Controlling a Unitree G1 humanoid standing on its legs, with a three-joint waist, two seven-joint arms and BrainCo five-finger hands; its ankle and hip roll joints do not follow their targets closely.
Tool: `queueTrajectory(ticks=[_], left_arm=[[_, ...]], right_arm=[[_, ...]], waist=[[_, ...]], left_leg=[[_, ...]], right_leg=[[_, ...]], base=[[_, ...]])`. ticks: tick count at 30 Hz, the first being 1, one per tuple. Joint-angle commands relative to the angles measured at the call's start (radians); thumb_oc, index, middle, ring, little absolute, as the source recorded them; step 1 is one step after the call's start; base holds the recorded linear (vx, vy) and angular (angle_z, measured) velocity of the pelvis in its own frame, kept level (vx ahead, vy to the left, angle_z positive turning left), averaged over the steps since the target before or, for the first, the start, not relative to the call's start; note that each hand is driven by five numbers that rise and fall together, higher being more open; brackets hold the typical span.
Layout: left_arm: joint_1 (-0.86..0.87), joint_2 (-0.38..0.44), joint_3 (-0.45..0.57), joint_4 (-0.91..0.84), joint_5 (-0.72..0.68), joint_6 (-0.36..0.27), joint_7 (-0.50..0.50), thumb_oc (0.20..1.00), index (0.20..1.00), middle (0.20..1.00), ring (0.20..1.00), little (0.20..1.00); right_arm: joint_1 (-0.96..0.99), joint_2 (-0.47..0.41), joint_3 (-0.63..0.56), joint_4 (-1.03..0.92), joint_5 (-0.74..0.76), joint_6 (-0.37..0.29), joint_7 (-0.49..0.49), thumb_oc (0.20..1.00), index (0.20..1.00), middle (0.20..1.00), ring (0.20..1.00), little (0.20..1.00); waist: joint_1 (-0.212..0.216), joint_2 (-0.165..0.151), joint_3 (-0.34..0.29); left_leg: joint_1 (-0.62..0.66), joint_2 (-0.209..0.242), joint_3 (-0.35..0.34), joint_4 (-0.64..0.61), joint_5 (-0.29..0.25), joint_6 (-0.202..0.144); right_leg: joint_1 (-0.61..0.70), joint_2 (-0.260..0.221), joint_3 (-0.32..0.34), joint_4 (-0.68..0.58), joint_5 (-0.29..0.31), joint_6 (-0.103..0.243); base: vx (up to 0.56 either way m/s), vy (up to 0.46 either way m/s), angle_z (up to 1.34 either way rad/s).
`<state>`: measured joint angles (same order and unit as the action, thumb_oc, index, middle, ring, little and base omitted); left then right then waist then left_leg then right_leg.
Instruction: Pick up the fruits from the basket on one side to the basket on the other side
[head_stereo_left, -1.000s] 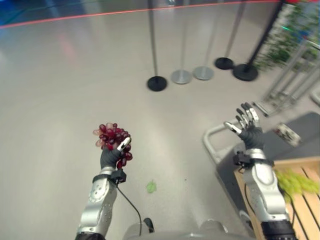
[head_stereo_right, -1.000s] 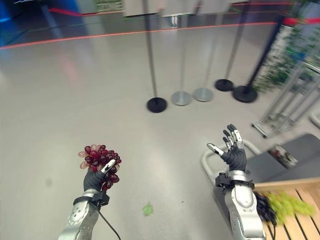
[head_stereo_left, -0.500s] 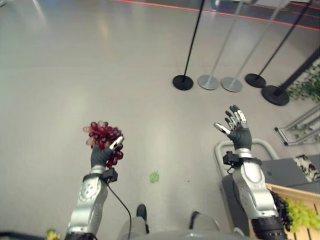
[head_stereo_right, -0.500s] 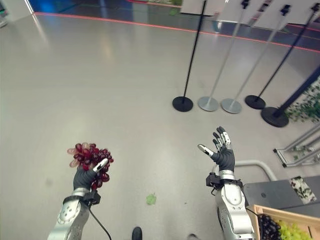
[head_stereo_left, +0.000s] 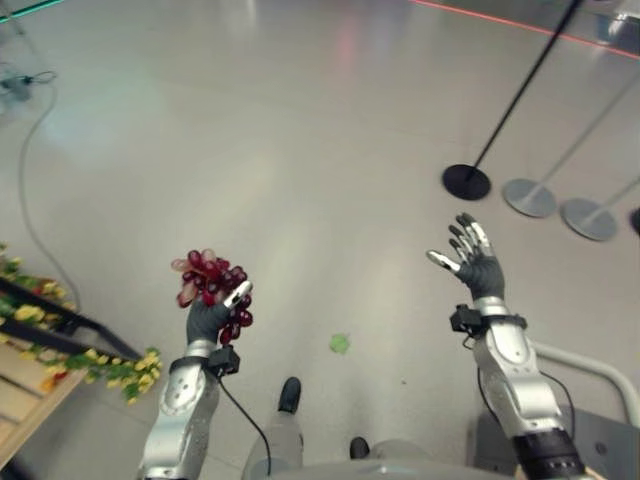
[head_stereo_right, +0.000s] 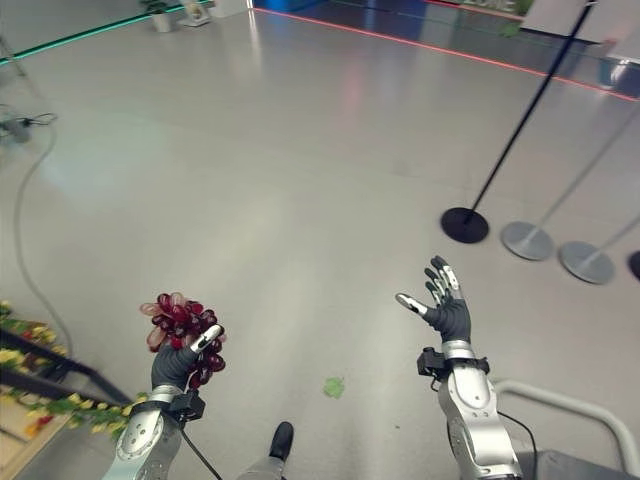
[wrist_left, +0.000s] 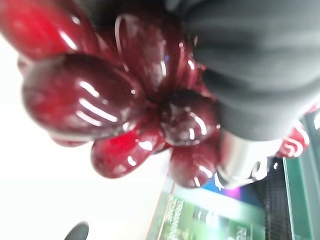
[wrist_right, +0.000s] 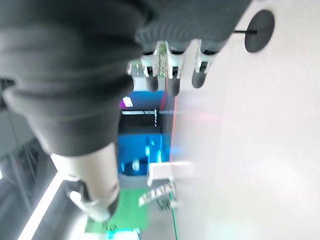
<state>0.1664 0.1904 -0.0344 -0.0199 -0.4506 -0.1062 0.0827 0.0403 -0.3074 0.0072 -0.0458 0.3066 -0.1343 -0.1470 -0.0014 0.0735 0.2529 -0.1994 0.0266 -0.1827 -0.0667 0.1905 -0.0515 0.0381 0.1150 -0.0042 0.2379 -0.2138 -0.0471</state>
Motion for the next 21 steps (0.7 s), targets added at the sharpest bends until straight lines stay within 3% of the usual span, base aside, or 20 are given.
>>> queueTrajectory(ticks=[1,2,3,5,8,10,12,15,21], left_arm=[[-0.046,0.069,0.06,-0.097,-0.012,-0.076,-0.021,0.2,0.2,0.2,0.2,0.2],[-0.023,0.068,0.058,-0.105,-0.018,-0.082,-0.034,0.2,0.2,0.2,0.2,0.2],[-0.022,0.068,0.058,-0.106,-0.018,-0.081,-0.034,0.2,0.2,0.2,0.2,0.2],[-0.013,0.073,0.061,-0.126,-0.025,-0.075,-0.058,0.2,0.2,0.2,0.2,0.2],[-0.015,0.07,0.064,-0.137,-0.029,-0.068,-0.065,0.2,0.2,0.2,0.2,0.2],[-0.026,0.071,0.064,-0.141,-0.035,-0.064,-0.07,0.2,0.2,0.2,0.2,0.2],[-0.036,0.07,0.052,-0.138,-0.035,-0.059,-0.074,0.2,0.2,0.2,0.2,0.2],[-0.031,0.084,0.048,-0.16,-0.014,-0.06,-0.085,0.2,0.2,0.2,0.2,0.2],[-0.033,0.118,0.074,-0.165,0.031,-0.064,-0.063,0.2,0.2,0.2,0.2,0.2]], right_arm=[[-0.083,0.015,-0.049,-0.066,0.003,-0.06,-0.003,1.0,1.0,1.0,1.0,1.0],[-0.072,0.015,-0.042,-0.068,0.004,-0.055,0.01,1.0,1.0,1.0,1.0,1.0],[-0.072,0.015,-0.041,-0.068,0.004,-0.055,0.01,1.0,1.0,1.0,1.0,1.0],[-0.067,0.022,-0.038,-0.052,0.013,-0.056,0.029,1.0,1.0,1.0,1.0,1.0],[-0.066,0.024,-0.043,-0.047,0.021,-0.051,0.034,1.0,1.0,1.0,1.0,1.0],[-0.066,0.025,-0.049,-0.05,0.034,-0.051,0.031,1.0,1.0,1.0,1.0,1.0],[-0.057,0.03,-0.056,-0.05,0.036,-0.051,0.024,1.0,1.0,1.0,1.0,1.0],[-0.045,0.046,-0.069,-0.052,0.05,-0.053,0.022,1.0,1.0,1.0,1.0,1.0],[-0.049,0.078,-0.067,-0.031,0.041,-0.047,0.016,1.0,1.0,1.0,1.0,1.0]], waist=[[-0.04,-0.077,0.008],[-0.035,-0.08,-0.001],[-0.039,-0.078,-0.002],[-0.035,-0.09,-0.013],[-0.037,-0.088,-0.023],[-0.047,-0.083,-0.028],[-0.065,-0.062,-0.046],[-0.05,-0.056,-0.051],[-0.013,-0.091,-0.056]], left_leg=[[-0.071,0.031,0.22,0.246,-0.172,-0.022],[-0.03,0.023,0.197,0.274,-0.199,-0.033],[-0.034,0.023,0.193,0.273,-0.194,-0.033],[0.025,0.016,0.171,0.349,-0.29,-0.033],[0.086,0.069,0.179,0.372,-0.339,-0.048],[0.13,0.115,0.219,0.416,-0.362,-0.052],[0.2,0.14,0.282,0.301,-0.344,-0.063],[0.205,0.137,0.275,0.229,-0.343,-0.07],[0.23,0.099,0.231,0.081,-0.319,-0.046]], right_leg=[[-0.013,-0.112,-0.004,-0.18,0.006,0.073],[-0.004,-0.141,-0.05,-0.195,0.018,0.079],[-0.006,-0.14,-0.054,-0.198,0.023,0.079],[-0.003,-0.183,-0.127,-0.203,0.031,0.087],[-0.002,-0.214,-0.204,-0.193,0.028,0.1],[-0.007,-0.235,-0.265,-0.17,0.023,0.101],[-0.023,-0.252,-0.336,-0.164,0.034,0.113],[-0.018,-0.272,-0.387,-0.152,0.066,0.135],[-0.072,-0.321,-0.409,-0.126,0.14,0.19]], base=[[-0.13,0.032,1.82],[-0.09,0.028,1.26],[-0.16,0.03,1.17],[-0.19,0.057,0.94],[-0.13,0.105,1.21],[-0.12,0.129,0.93],[-0.1,0.169,1.23],[-0.06,0.209,0.75],[-0.05,0.206,0.77]])
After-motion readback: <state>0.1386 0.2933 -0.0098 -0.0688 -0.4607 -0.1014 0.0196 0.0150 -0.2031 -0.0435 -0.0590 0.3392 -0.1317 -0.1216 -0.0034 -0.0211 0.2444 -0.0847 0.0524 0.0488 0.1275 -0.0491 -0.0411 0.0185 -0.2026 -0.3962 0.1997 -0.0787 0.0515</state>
